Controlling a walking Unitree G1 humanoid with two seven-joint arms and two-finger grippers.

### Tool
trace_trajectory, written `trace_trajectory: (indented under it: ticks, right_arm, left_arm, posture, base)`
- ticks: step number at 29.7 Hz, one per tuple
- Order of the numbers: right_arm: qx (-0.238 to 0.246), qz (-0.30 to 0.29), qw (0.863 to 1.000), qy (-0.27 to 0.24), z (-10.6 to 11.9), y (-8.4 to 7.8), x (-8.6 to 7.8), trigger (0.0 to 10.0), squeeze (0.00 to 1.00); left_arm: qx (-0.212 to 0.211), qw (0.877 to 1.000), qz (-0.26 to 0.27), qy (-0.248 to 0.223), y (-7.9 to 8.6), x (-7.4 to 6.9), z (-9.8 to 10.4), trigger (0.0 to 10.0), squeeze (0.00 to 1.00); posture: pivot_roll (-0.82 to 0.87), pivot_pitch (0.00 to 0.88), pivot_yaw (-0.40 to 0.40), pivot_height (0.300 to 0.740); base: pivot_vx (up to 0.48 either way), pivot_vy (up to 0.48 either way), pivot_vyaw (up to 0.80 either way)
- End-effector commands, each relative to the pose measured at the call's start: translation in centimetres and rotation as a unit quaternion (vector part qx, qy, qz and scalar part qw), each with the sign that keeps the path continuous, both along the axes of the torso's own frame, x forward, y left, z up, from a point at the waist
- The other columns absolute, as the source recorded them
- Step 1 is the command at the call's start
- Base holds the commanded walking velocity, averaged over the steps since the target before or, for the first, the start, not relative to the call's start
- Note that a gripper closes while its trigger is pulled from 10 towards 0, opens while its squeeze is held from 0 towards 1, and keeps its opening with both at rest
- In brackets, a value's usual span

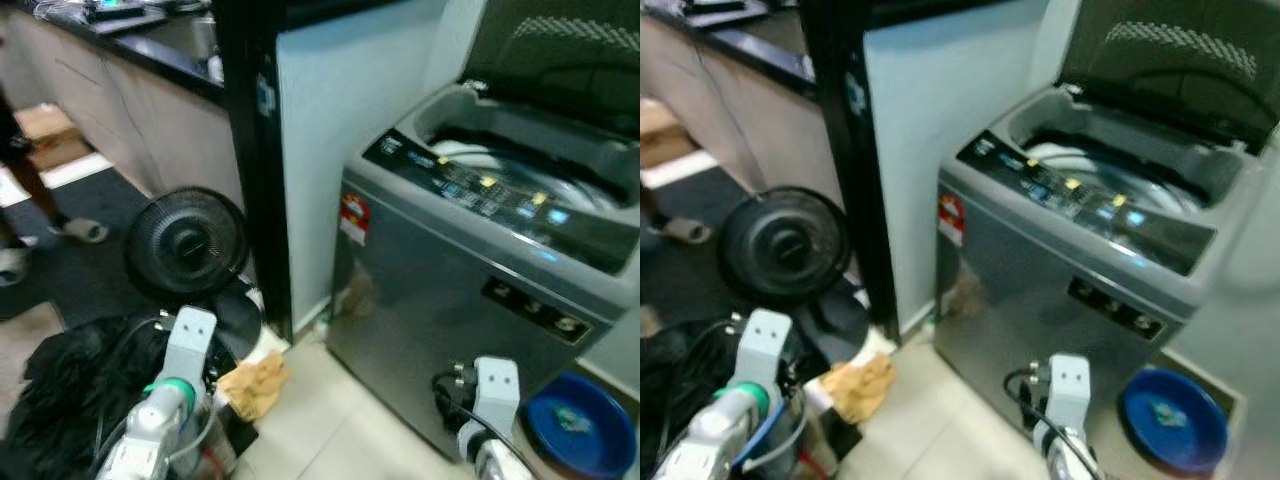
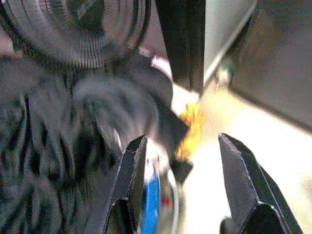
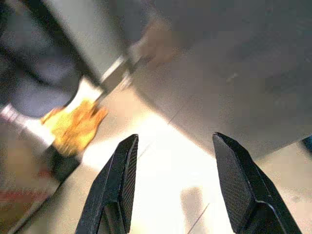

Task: Clothes washing

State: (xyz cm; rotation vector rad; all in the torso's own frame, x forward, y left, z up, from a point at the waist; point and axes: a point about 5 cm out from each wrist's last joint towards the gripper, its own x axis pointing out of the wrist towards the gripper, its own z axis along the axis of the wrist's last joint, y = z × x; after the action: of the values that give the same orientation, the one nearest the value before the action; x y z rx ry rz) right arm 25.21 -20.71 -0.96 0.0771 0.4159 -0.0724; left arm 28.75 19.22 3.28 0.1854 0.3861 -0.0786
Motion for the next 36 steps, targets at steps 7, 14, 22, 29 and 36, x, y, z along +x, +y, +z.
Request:
trace_trajectory:
  ticks: [7,14,22,29,36]
  right_arm:
    - [-0.002,0.012,0.999,-0.037,0.9,0.2,0.7,10.0,0.0]
    - [-0.008,0.024,0.999,-0.046,1.3,0.5,1.5,10.0,0.0]
    - [-0.012,0.045,0.998,-0.048,1.2,1.0,1.8,10.0,0.0]
    - [-0.022,0.057,0.997,-0.042,1.1,0.7,1.9,10.0,0.0]
    - [-0.032,0.064,0.996,-0.045,1.5,0.1,2.2,10.0,0.0]
  left_arm:
    - [0.016,1.0,-0.005,-0.015,-0.2,0.3,-0.1,10.0,0.0]
    - [0.02,0.999,0.002,-0.027,0.1,0.7,0.1,10.0,0.0]
    - [0.013,0.999,0.011,-0.041,-0.2,1.0,0.2,10.0,0.0]
    - [-0.001,0.998,0.021,-0.051,-0.9,1.1,0.2,10.0,0.0]
    - [-0.013,0.998,0.031,-0.052,-1.3,1.0,-0.1,10.0,0.0]
  posture:
    - [0.0,0.0,0.051,0.74]
    - [0.0,0.0,0.045,0.74]
    - [0.01,0.0,0.025,0.74]
    - [-0.01,0.0,-0.018,0.74]
    - [-0.01,0.0,-0.029,0.74]
  base:
    - [0.0,0.0,0.77]
    - [0.0,0.0,0.77]
    - [0.0,0.0,0.77]
    - [0.0,0.0,0.77]
    - [0.0,0.0,0.77]
